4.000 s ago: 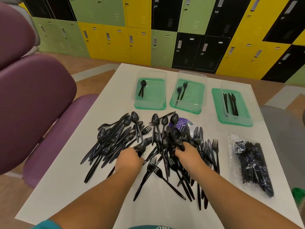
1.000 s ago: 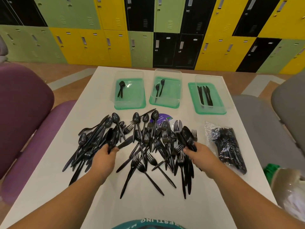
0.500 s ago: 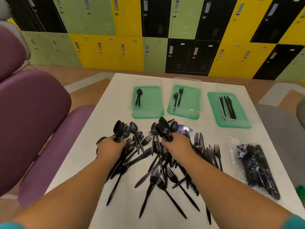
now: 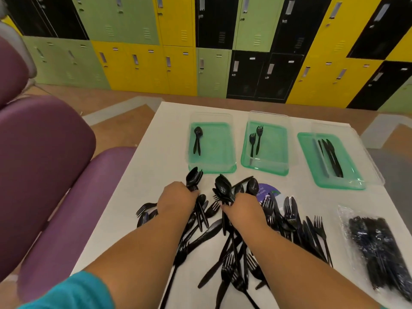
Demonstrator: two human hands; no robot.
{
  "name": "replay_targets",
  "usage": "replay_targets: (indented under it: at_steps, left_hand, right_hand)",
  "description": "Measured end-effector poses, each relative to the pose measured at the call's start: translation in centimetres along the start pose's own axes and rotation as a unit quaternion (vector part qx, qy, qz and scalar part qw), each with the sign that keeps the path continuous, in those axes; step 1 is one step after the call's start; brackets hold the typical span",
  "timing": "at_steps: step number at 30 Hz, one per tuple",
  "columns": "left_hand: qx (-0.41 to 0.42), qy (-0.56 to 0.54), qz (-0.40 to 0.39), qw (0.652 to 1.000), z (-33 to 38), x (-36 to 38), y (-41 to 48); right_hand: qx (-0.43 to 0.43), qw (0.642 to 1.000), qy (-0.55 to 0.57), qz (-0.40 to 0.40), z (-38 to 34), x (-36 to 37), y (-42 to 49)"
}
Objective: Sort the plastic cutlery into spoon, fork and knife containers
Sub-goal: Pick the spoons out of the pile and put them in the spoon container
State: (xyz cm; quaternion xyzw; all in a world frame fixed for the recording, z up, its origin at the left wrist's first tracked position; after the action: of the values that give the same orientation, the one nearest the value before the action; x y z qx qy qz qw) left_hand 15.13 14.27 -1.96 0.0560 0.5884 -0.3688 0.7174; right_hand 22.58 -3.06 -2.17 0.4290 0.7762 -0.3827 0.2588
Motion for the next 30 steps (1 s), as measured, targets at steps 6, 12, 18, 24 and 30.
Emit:
replay_targets:
  at_steps: [6, 12, 18, 24, 30]
  left_hand:
    - [0.009, 0.049, -0.027, 0.998, 1.3, 1.3, 0.6]
    - [-0.030, 0.013, -0.047, 0.998, 0.7, 1.7, 0.7]
    - [-0.003, -0.074, -0.029, 0.997, -0.1, 1.0, -0.5]
    - [0.009, -0.186, -0.046, 0.981, 0.0, 1.6, -3.1]
    - [0.027, -0.307, -0.118, 0.944, 1.7, 3.9, -5.8]
  right_hand:
    - [0.012, 1.000, -0.003, -0.006, 0.2, 0.2, 0.1]
    - [0.054, 0.996, 0.069, -0.011, 1.0, 0.1, 0.2]
    - [0.079, 0.972, 0.221, -0.031, 2.5, -1.1, -0.2]
    - [0.128, 0.908, 0.375, -0.133, 2.9, -2.3, -2.7]
    - [0.092, 0.891, 0.416, -0.156, 2.7, -1.6, -3.7]
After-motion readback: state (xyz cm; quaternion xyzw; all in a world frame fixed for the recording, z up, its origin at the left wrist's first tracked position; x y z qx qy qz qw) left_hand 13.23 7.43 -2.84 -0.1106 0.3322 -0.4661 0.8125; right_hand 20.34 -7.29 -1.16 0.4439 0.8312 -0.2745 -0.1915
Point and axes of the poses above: each hand's wrist, its own y-axis towards the middle knuckle, its own x-axis out of the palm, z = x × y, the point moved 6 cm from there along y, towards the middle knuckle, and after that the axes turned 11 degrees about y, right-handed, at the moved point
